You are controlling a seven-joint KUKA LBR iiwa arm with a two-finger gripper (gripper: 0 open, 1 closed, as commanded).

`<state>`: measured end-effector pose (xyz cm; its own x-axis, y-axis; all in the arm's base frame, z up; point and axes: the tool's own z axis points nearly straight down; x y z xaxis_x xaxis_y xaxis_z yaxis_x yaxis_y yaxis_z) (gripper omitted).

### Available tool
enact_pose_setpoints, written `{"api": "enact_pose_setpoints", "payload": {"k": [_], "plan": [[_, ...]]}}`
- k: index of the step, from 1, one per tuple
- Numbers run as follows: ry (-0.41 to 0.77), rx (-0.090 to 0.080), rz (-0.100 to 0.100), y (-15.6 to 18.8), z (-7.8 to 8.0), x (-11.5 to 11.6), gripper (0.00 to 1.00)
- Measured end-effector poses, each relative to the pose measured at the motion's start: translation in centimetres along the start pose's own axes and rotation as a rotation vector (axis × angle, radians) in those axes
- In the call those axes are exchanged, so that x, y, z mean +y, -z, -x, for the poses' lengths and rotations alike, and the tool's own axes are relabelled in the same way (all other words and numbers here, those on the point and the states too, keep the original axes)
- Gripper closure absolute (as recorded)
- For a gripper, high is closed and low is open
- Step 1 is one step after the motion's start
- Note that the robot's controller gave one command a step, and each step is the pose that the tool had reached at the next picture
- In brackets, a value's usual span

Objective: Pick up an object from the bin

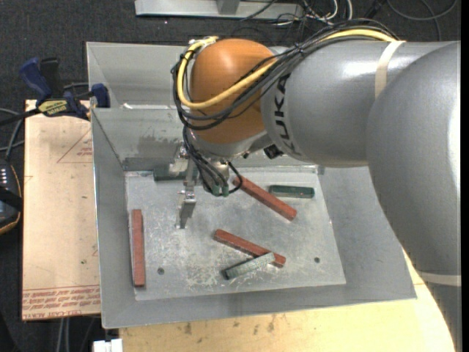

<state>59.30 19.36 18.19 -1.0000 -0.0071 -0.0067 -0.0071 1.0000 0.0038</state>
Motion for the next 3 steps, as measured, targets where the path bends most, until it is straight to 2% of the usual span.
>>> {"api": "enact_pose_setpoints", "payload": {"k": [1,2,3], "plan": [[0.046,0.011,-0.003,-2.6,1.9,-4.9,0.0],[0.114,0.002,-0.006,-3.3,4.8,-6.6,0.0],[0.066,-0.017,0.002,-10.3,3.8,-9.4,1.0]]}}
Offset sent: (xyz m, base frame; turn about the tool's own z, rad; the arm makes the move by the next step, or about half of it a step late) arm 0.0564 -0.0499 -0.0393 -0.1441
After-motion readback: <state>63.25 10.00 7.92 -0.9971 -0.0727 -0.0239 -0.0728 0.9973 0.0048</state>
